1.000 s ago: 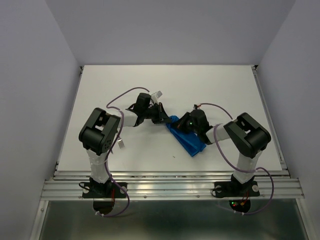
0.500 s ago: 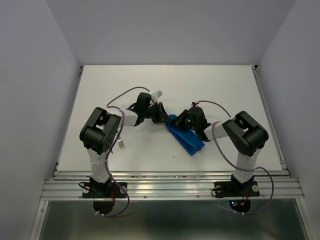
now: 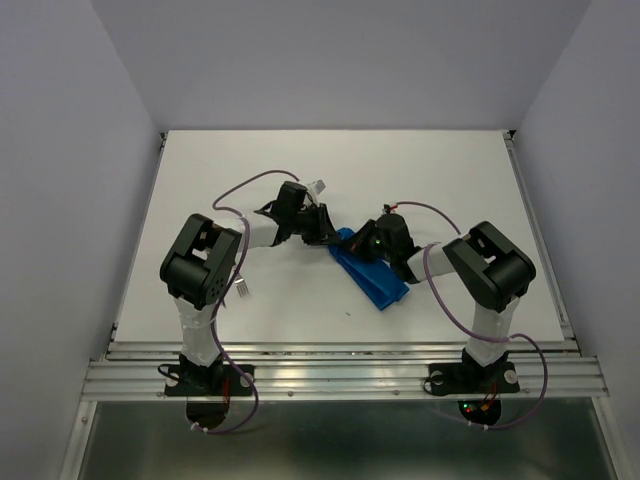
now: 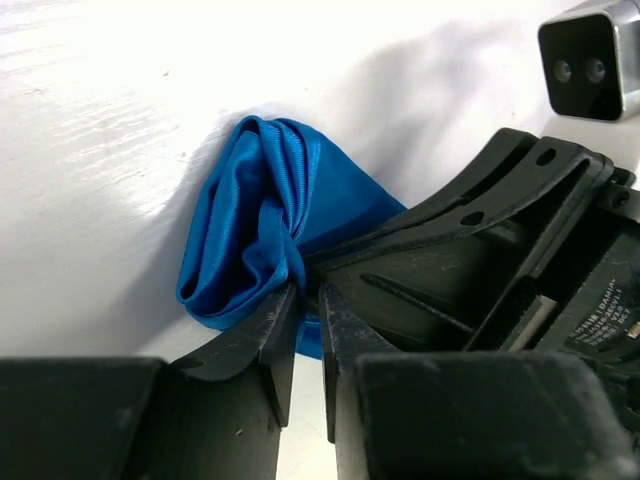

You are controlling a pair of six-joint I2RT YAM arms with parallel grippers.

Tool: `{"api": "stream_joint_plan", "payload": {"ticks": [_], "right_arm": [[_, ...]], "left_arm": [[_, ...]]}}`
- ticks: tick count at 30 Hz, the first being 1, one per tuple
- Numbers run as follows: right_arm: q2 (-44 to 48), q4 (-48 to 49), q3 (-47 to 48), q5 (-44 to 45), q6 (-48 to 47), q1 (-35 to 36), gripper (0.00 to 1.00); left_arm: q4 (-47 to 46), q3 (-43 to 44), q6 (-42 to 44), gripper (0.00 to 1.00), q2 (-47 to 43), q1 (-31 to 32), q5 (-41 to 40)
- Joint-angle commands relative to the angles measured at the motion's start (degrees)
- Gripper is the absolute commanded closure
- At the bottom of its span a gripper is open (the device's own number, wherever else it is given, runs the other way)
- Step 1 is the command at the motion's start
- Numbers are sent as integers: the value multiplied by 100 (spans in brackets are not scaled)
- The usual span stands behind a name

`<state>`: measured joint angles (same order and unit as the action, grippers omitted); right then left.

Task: Fold the napkin into a case and place the utensils inside
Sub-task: Grasp the top corner of the smaller rectangle folded napkin from the folded napkin.

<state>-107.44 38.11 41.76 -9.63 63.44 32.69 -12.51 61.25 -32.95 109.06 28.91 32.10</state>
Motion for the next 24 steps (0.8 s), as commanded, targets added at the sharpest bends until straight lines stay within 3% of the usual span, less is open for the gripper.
{"api": "stream_joint_plan", "payload": {"ticks": [1,6,11,24], "right_arm": [[-14,241,175,5,-7,54,97],[-14,206,175,5,-16,54,97],[-5,153,184,40,-42,54,97],[-32,136,245,5,-42,54,97]], "left_arm": [[320,264,236,70,-385,36,-178],[328,256,228,59,-385,27,-151],[328,264,201,59,-473,27,-160],[530,291,289,79,-613,27,-318]]}}
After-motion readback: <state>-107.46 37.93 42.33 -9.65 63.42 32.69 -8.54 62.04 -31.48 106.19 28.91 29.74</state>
